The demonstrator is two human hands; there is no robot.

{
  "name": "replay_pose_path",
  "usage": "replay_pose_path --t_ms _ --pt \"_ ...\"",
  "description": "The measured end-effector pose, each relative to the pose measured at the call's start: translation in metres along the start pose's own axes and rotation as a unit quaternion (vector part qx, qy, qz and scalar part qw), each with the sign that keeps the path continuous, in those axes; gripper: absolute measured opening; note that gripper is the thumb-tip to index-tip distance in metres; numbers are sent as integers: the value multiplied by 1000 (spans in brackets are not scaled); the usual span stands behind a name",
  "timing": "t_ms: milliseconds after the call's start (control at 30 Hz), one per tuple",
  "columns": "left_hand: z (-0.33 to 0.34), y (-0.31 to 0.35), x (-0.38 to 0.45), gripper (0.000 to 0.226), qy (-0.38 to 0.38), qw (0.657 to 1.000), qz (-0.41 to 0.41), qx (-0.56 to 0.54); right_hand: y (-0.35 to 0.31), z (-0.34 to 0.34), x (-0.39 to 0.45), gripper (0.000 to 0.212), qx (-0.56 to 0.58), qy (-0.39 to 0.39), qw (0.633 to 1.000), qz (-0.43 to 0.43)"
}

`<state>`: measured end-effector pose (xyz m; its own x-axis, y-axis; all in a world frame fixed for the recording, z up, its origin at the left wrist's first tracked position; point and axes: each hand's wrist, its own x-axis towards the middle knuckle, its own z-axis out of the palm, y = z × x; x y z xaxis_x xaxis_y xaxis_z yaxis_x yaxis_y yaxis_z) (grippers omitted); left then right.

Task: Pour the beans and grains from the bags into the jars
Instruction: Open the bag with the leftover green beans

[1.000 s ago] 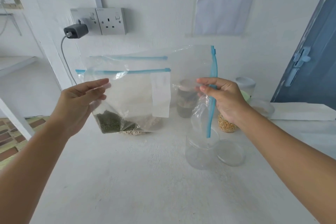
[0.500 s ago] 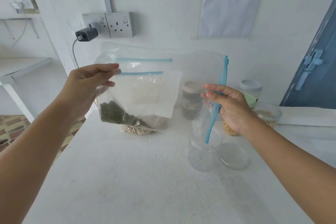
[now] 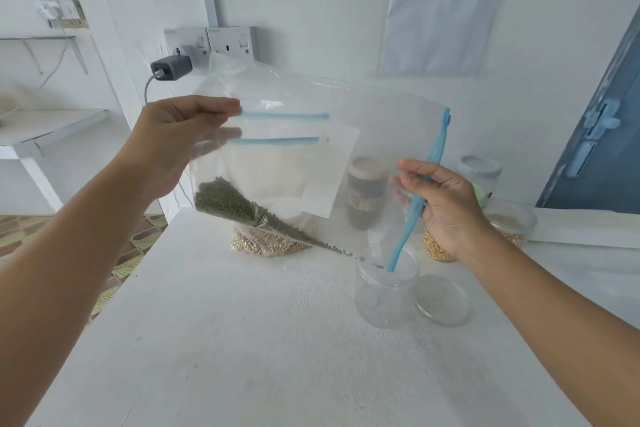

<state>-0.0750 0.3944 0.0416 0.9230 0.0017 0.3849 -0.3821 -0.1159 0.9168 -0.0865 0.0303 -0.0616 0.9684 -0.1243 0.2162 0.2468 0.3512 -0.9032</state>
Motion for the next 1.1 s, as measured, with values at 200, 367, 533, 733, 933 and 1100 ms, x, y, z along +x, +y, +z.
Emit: replay_pose_path --t_ms 200,367,533,733,933,1100 --pt "5 9 2 22 -2 1000 12 13 -3 -3 -2 32 5 -2 1000 -1" --pt "10 11 3 22 -6 1000 15 22 2 -9 -5 28 -17 2 1000 7" --pt "12 20 7 24 -12 999 33 37 2 -9 -5 27 -32 1 999 -3" --pt "17 30 8 23 -20 997 46 52 3 -11 -4 26 -32 8 999 -6" --pt "21 35 9 21 -26 997 44 62 3 -13 -6 26 -32 16 999 -3" --pt "23 43 9 22 -36 996 54 69 0 -12 -9 19 -24 23 999 -7"
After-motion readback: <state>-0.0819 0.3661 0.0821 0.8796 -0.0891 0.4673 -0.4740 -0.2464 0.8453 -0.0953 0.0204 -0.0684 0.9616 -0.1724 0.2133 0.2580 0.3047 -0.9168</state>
